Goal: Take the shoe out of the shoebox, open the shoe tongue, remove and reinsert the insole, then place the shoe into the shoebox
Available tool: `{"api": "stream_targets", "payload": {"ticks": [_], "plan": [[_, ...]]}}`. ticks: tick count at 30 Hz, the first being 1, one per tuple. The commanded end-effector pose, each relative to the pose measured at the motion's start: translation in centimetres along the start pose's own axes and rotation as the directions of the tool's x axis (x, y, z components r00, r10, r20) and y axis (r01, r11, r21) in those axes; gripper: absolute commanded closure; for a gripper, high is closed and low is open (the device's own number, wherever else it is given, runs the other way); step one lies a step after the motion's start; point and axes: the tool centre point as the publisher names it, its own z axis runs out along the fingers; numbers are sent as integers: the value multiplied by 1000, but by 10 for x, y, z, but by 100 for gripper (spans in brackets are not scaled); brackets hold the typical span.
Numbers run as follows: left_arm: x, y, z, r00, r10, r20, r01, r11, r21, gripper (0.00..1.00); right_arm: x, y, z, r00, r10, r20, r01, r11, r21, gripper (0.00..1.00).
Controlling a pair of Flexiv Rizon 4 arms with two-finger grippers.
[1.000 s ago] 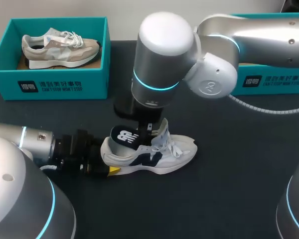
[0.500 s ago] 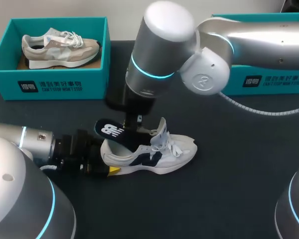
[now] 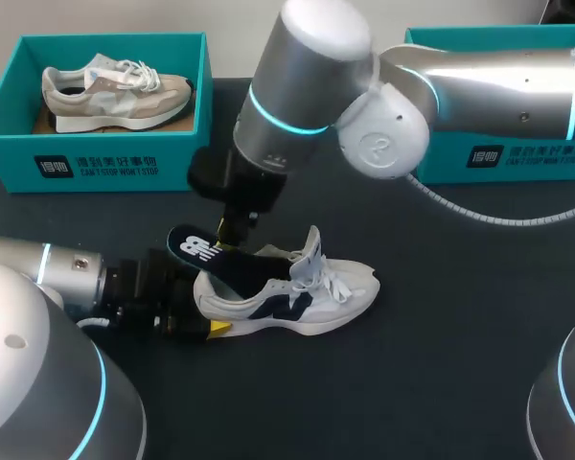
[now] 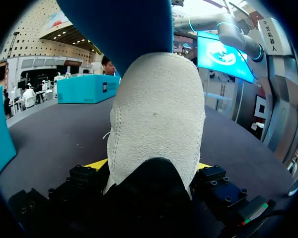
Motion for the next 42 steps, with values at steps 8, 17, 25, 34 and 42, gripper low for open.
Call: {"api": "stream_targets", "payload": {"ticks": [8, 17, 25, 34, 42], "plan": [[-5, 6, 6, 1000, 0, 1, 0, 1000, -3, 100, 0, -11, -22, 977, 3, -214, -48, 978, -203, 0], [-5, 6, 6, 1000, 0, 1, 0, 1000, -3, 100, 0, -11, -22, 977, 3, -214, -48, 978, -203, 0], [-5, 6, 6, 1000, 0, 1, 0, 1000, -3, 100, 0, -8, -9, 939, 70, -337, -146, 968, -206, 0], [-5, 6, 6, 1000, 0, 1, 0, 1000, -3, 100, 7, -6, 11, 884, 59, -464, -182, 957, -225, 0], [-5, 6, 6, 1000, 0, 1, 0, 1000, -3, 100, 18, 2, 16, 845, 31, -534, -187, 952, -241, 0]]}}
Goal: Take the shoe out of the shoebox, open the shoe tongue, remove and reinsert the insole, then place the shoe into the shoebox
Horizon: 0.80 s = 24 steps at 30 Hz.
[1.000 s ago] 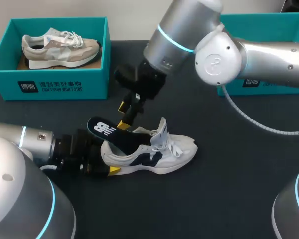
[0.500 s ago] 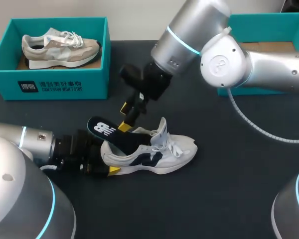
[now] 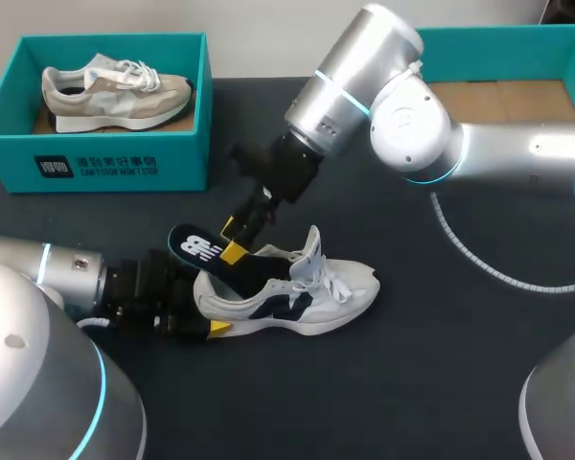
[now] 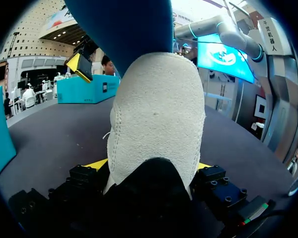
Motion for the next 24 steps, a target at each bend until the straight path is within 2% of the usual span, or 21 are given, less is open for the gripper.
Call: {"api": "stream_targets", "payload": {"ticks": [1, 2, 6, 9, 10, 15, 18, 19, 24], "plan": [[-5, 6, 6, 1000, 0, 1, 0, 1000, -3, 100, -1, 4, 11, 999, -2, -49, 2, 1000, -6, 15], [-5, 6, 6, 1000, 0, 1, 0, 1000, -3, 100, 1, 5, 13, 998, -1, -58, 1, 1000, -15, 19], [-5, 6, 6, 1000, 0, 1, 0, 1000, -3, 100, 4, 8, 20, 996, -13, -87, 12, 1000, -15, 18], [-5, 6, 6, 1000, 0, 1, 0, 1000, -3, 100, 4, 9, 24, 995, -19, -95, 17, 1000, -19, 32], [-5, 6, 6, 1000, 0, 1, 0, 1000, -3, 100, 3, 9, 25, 995, -25, -101, 23, 1000, -21, 48], [-5, 6, 6, 1000, 0, 1, 0, 1000, -3, 100, 2, 10, 30, 991, -34, -128, 33, 999, -16, 56], [-5, 6, 6, 1000, 0, 1, 0, 1000, -3, 100, 1, 9, 31, 990, -36, -136, 35, 999, -14, 82], [-5, 6, 6, 1000, 0, 1, 0, 1000, -3, 100, 1, 9, 31, 990, -36, -137, 34, 999, -13, 98], [-5, 6, 6, 1000, 0, 1, 0, 1000, -3, 100, 2, 11, 28, 989, -38, -145, 38, 999, -3, 100]]}}
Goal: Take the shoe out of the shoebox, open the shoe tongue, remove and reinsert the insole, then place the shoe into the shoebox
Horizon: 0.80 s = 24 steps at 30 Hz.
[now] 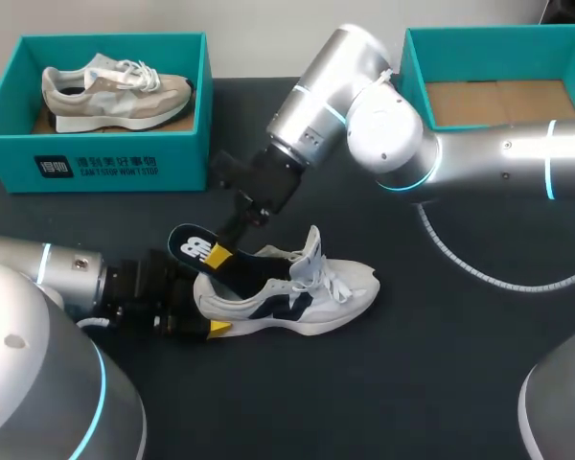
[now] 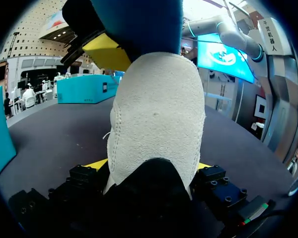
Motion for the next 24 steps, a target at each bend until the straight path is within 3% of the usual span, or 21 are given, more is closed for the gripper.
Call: {"api": "stream_targets", "payload": {"ticks": [1, 10, 24], "plan": [[-5, 6, 6, 1000, 0, 1, 0, 1000, -3, 100, -1, 5, -2, 1000, 0, -11, 0, 1000, 17, 100], [-5, 6, 6, 1000, 0, 1, 0, 1000, -3, 100, 13, 37, -25, 999, -9, 40, 11, 999, -43, 100], [-5, 6, 6, 1000, 0, 1, 0, 1000, -3, 100, 23, 113, -90, 951, -34, 309, 117, 960, -254, 100]]}}
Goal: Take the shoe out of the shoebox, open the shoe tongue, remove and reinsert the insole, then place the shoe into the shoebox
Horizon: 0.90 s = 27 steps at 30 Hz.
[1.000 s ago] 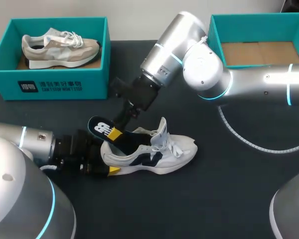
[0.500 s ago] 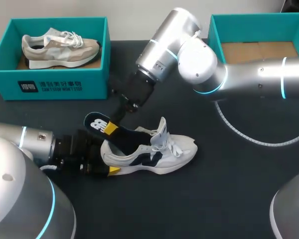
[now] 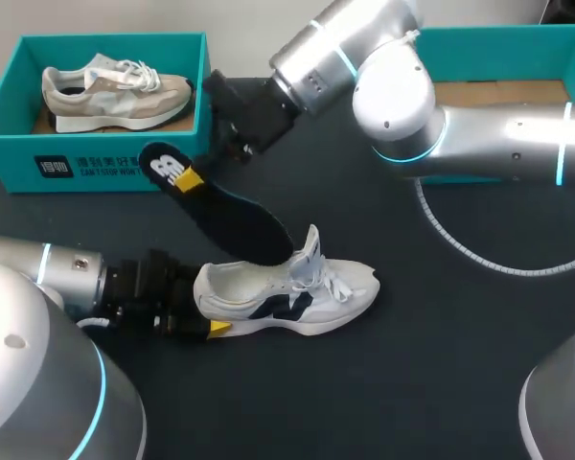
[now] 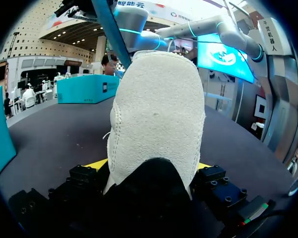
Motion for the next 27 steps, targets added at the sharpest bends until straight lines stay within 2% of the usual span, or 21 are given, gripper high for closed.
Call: {"api": "stream_targets", "payload": {"ticks": [1, 3, 10, 11, 12, 13, 14, 15, 18, 19, 20, 27], "plan": [[-5, 6, 6, 1000, 0, 1, 0, 1000, -3, 100, 11, 13, -19, 991, -6, 133, 13, 999, -51, 100], [-5, 6, 6, 1000, 0, 1, 0, 1000, -3, 100, 10, 25, -26, 987, -2, 159, 12, 998, -66, 100], [-5, 6, 6, 1000, 0, 1, 0, 1000, -3, 100, 7, 64, -49, 967, 23, 254, 31, 978, -207, 100], [-5, 6, 6, 1000, 0, 1, 0, 1000, -3, 100, 5, 70, -52, 972, -8, 235, 57, 977, -204, 100], [-5, 6, 6, 1000, 0, 1, 0, 1000, -3, 100, 4, 74, -54, 962, 18, 273, 48, 971, -233, 100], [-5, 6, 6, 1000, 0, 1, 0, 1000, -3, 100, 3, 78, -58, 963, 11, 270, 51, 973, -224, 100], [-5, 6, 6, 1000, 0, 1, 0, 1000, -3, 100, 0, 83, -60, 959, 16, 282, 64, 960, -273, 100], [-5, 6, 6, 1000, 0, 1, 0, 1000, -3, 100, -1, 85, -63, 957, 16, 290, 66, 960, -272, 100], [-5, 6, 6, 1000, 0, 1, 0, 1000, -3, 100, -5, 95, -69, 959, -13, 284, 108, 940, -323, 100], [-5, 6, 6, 1000, 0, 1, 0, 1000, -3, 100, -7, 98, -70, 954, 14, 301, 98, 930, -354, 100], [-5, 6, 6, 1000, 0, 1, 0, 1000, -3, 100, -5, 101, -73, 947, -1, 320, 108, 943, -316, 100], [-5, 6, 6, 1000, 0, 1, 0, 1000, -3, 100, -5, 101, -73, 947, -1, 320, 108, 943, -316, 100]]}}
